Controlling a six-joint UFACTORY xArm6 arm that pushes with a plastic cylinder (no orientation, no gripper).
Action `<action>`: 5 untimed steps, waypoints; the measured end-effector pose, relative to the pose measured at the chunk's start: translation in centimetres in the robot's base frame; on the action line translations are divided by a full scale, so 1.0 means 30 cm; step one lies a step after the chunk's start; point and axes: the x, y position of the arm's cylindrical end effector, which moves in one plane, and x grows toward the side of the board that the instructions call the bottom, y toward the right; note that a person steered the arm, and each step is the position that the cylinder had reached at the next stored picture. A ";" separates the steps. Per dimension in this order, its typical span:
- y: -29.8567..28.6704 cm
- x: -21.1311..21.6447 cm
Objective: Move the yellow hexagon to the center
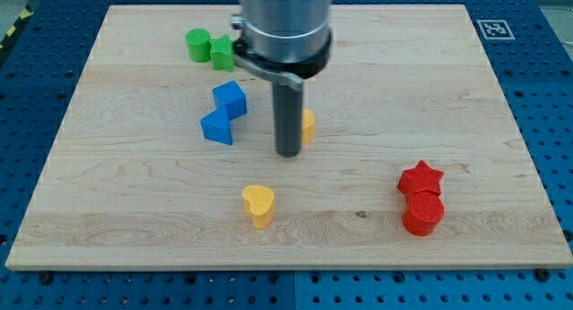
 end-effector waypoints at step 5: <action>-0.087 -0.092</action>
